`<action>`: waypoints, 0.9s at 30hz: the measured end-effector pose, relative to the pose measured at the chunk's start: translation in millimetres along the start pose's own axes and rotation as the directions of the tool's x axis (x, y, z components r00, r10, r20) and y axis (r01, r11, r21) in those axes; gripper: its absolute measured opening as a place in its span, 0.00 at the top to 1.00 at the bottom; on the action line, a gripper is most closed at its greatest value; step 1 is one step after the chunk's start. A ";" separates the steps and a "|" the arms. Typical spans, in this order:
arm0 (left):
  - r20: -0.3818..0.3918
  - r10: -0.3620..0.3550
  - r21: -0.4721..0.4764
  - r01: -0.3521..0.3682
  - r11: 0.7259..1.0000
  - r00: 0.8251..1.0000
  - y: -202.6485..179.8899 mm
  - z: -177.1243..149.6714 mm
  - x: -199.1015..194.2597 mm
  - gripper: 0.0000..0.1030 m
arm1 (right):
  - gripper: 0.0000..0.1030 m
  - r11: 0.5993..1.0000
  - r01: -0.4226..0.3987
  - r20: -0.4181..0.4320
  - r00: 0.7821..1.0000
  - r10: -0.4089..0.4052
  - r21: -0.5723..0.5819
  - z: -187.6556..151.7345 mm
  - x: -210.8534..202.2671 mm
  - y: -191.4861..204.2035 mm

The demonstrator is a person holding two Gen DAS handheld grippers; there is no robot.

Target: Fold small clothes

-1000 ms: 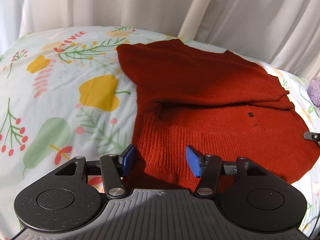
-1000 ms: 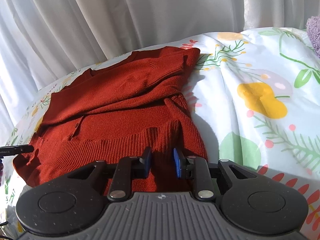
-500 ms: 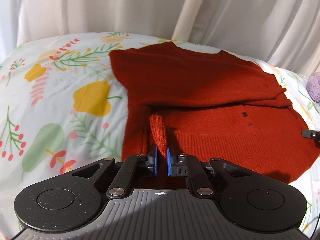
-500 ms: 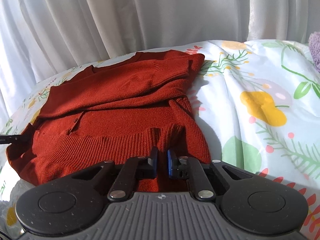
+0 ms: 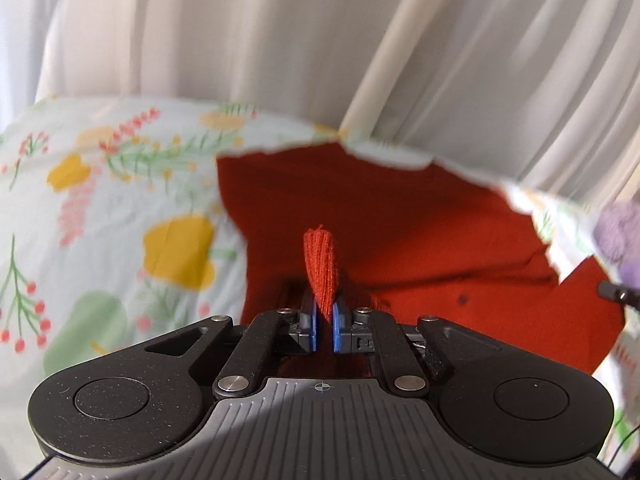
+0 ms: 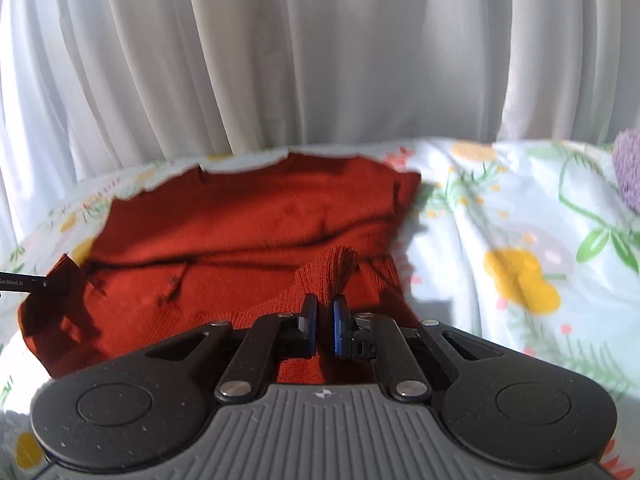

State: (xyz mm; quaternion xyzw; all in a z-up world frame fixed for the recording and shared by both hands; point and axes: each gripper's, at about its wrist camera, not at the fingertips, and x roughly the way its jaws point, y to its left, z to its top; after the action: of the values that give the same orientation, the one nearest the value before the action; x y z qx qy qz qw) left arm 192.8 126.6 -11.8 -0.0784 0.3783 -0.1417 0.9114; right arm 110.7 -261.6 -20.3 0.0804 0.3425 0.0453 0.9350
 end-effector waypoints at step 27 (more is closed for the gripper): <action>0.133 0.055 -0.064 -0.046 0.997 0.990 22.5 103.8 53.8 0.92 | 0.94 0.999 0.051 0.132 0.990 -0.053 0.019 108.5 80.1 5.6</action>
State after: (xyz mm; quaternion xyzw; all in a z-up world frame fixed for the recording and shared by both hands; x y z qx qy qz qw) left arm 307.3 134.5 19.4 -0.1056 0.3221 -0.1015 0.9353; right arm 241.8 -257.9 11.7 0.0816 0.2822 0.0129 0.9558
